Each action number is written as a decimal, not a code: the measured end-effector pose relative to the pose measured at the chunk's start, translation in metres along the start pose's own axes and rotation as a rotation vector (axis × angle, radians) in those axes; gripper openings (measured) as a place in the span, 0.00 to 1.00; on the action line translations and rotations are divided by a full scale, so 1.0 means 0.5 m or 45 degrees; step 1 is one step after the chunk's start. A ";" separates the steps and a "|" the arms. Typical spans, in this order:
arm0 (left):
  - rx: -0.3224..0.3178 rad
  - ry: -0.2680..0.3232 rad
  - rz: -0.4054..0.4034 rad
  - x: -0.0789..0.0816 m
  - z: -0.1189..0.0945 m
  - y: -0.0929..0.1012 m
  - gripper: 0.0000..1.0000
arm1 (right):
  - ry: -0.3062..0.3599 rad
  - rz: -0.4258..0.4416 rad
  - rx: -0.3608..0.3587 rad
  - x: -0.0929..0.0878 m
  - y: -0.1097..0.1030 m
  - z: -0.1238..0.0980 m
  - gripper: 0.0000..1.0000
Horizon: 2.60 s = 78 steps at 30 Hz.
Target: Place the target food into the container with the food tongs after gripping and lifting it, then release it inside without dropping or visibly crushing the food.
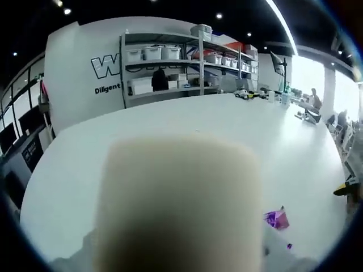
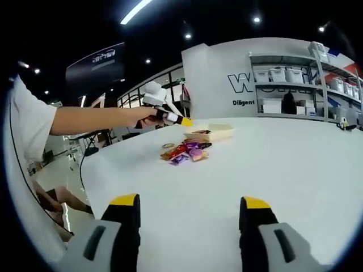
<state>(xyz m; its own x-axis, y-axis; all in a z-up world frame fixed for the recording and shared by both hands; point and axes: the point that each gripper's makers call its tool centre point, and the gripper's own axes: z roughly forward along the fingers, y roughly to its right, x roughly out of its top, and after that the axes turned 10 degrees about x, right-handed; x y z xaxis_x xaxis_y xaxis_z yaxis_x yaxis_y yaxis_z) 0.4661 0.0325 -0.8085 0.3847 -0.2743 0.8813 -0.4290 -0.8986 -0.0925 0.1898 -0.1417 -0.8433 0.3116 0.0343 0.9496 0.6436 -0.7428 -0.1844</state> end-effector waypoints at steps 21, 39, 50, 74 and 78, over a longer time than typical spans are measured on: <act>-0.045 -0.061 -0.066 -0.096 -0.082 0.061 0.27 | 0.000 -0.035 0.047 0.002 -0.045 0.001 0.67; -0.007 -0.078 -0.069 -0.110 -0.100 0.095 0.28 | -0.005 -0.065 0.054 0.000 -0.057 -0.011 0.65; -0.001 -0.099 -0.059 -0.126 -0.108 0.115 0.28 | 0.017 -0.062 0.051 0.003 -0.061 -0.023 0.65; -0.094 -0.187 0.209 -0.148 -0.165 0.084 0.27 | 0.007 -0.105 0.059 0.013 -0.085 -0.013 0.62; -0.116 -0.170 0.189 -0.139 -0.166 0.092 0.28 | 0.000 -0.113 0.065 0.013 -0.093 -0.007 0.62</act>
<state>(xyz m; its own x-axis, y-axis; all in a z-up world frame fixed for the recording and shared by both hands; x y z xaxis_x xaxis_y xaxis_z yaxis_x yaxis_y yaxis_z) 0.3517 0.0387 -0.8357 0.4137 -0.4498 0.7916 -0.5590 -0.8117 -0.1691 0.1596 -0.1093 -0.8278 0.2518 0.0990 0.9627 0.7034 -0.7019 -0.1118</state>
